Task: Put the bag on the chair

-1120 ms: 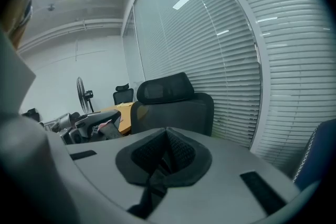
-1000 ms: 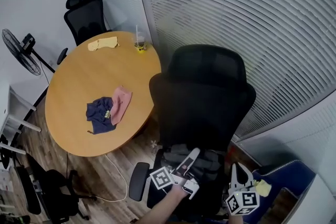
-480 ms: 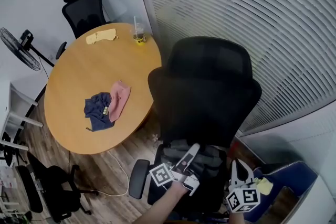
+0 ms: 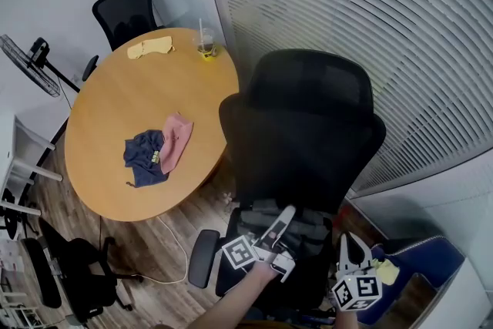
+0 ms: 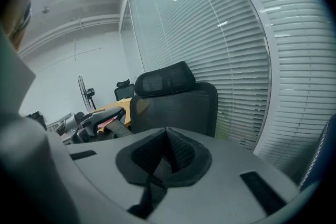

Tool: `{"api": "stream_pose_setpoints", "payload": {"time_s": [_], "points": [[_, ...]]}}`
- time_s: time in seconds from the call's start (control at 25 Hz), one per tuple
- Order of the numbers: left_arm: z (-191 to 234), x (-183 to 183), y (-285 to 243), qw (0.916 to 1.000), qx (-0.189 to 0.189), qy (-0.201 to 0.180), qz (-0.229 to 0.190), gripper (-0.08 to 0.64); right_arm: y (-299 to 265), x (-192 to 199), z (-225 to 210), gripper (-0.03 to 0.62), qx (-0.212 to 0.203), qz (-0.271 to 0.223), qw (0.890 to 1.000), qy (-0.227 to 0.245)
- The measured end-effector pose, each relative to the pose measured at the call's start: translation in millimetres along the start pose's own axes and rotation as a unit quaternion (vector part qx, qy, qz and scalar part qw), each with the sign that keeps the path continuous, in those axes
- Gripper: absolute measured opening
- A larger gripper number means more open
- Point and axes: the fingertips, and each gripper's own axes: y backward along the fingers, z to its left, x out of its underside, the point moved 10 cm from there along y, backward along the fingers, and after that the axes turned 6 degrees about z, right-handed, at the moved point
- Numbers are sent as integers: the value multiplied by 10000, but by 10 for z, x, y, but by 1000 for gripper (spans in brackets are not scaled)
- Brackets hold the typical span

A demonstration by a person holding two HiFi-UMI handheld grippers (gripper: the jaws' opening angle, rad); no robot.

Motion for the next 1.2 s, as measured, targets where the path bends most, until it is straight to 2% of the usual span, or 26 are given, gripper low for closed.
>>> {"api": "stream_pose_setpoints", "payload": {"time_s": [0.32, 0.68, 0.92, 1.12, 1.2], "points": [[31, -44, -10, 9996, 79, -224, 163, 31, 8, 9, 45, 12, -55, 11, 10000, 14], [-6, -10, -12, 9996, 25, -250, 120, 102, 133, -11, 30, 12, 33, -46, 10000, 11], [-13, 25, 21, 9965, -329, -610, 458, 161, 213, -67, 49, 12, 77, -116, 9999, 36], [36, 125, 199, 9955, -652, -444, 524, 163, 256, -74, 87, 12, 51, -173, 9998, 71], [-23, 113, 214, 9931, -646, -759, 622, 161, 261, -80, 110, 12, 13, -210, 9997, 98]]}}
